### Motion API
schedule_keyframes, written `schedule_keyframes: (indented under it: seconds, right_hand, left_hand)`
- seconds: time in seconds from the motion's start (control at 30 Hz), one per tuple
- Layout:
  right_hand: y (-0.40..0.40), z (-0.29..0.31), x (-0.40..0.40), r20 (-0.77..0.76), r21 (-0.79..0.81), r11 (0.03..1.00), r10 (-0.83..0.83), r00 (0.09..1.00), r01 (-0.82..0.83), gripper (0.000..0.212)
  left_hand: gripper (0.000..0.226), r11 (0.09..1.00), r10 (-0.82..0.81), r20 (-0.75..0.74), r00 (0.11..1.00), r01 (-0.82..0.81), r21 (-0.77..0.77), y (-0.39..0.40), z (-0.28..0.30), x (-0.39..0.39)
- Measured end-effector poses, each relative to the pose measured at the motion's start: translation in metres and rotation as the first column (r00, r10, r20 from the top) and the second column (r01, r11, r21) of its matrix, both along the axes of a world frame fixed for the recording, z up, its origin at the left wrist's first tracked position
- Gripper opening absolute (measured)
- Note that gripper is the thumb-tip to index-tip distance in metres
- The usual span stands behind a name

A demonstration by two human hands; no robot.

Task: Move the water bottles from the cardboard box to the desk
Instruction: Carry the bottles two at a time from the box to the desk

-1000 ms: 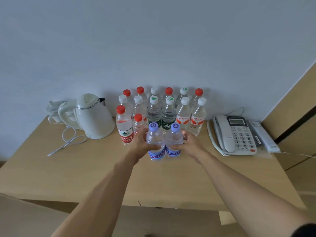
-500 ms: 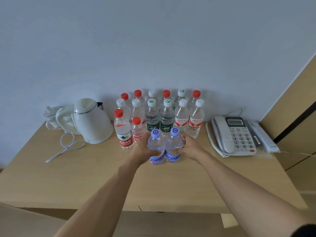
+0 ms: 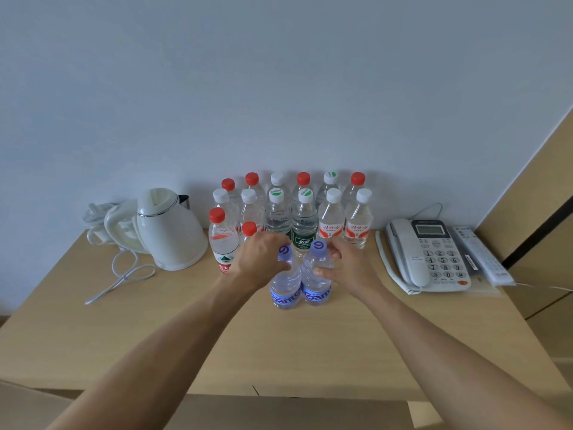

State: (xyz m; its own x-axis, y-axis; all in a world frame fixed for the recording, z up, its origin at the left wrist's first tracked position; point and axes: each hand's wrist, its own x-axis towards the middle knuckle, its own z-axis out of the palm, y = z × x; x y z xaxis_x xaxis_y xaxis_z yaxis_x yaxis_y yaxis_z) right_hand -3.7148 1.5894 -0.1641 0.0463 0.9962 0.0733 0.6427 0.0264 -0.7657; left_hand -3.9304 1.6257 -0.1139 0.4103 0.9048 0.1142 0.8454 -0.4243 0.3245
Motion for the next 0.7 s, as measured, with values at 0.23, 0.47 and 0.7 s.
schedule_keyframes:
  seconds: [0.23, 0.47, 0.7]
  right_hand:
    - [-0.006, -0.001, -0.002, 0.012, 0.039, 0.999, 0.002, 1.0, -0.003, 0.042]
    - [-0.008, 0.0, -0.006, -0.007, 0.042, 0.999, -0.018, 1.0, 0.018, 0.052]
    - [-0.006, 0.003, -0.01, -0.019, 0.033, 0.997, -0.065, 0.998, 0.065, 0.05]
  left_hand:
    - [0.032, 1.0, -0.003, -0.093, 0.996, 0.004, 0.014, 0.019, 0.01, 0.003]
    - [0.036, 0.998, -0.058, -0.165, 0.985, 0.06, 0.008, 0.041, 0.021, 0.006]
    - [0.033, 0.997, -0.053, -0.207, 0.977, 0.062, 0.038, 0.058, 0.024, 0.009]
